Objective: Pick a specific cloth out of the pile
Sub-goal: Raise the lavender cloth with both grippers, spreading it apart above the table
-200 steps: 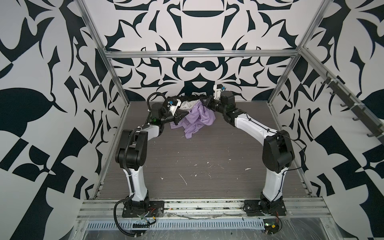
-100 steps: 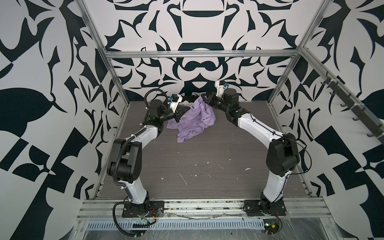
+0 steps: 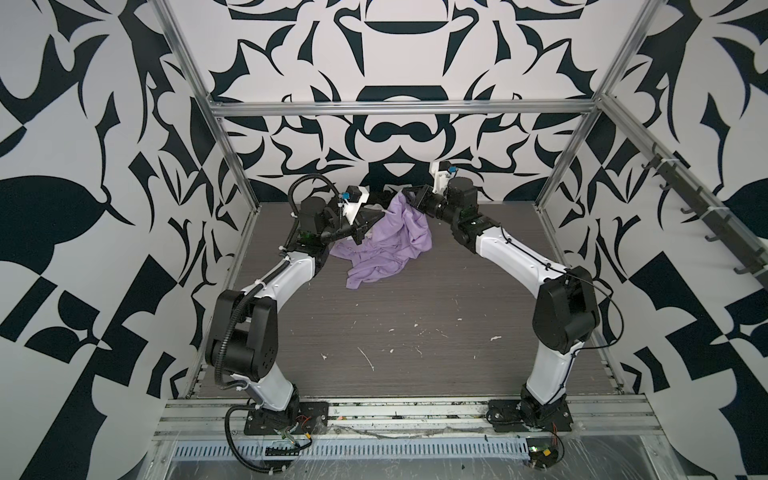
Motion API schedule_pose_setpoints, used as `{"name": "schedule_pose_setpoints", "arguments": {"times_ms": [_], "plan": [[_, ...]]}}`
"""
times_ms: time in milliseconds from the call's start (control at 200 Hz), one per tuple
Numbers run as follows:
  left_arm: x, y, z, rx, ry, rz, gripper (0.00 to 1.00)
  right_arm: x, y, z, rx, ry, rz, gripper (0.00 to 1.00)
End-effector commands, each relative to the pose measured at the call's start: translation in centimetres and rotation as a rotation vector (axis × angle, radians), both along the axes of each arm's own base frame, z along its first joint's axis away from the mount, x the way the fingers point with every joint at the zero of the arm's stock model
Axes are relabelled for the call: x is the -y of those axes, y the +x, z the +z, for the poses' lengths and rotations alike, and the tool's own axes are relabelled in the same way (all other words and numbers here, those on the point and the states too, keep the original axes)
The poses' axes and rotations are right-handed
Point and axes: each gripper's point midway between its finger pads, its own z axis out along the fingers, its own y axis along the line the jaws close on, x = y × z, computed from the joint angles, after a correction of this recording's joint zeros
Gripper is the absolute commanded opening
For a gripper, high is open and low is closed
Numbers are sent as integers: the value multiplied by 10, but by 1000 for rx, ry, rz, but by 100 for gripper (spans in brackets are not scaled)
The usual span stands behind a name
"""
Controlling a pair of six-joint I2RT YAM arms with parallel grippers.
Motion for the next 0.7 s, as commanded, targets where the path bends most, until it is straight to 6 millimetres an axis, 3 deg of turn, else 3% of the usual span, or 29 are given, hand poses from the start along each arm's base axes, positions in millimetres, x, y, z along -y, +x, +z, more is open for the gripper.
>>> {"name": "schedule_pose_setpoints", "arguments": {"times_ms": [0, 695], "plan": [[-1, -15, 22, 72, -6, -7, 0, 10, -12, 57, 141, 47, -6, 0], [3, -44, 62, 185, 31, 4, 0, 11, -13, 62, 148, 41, -11, 0]]}}
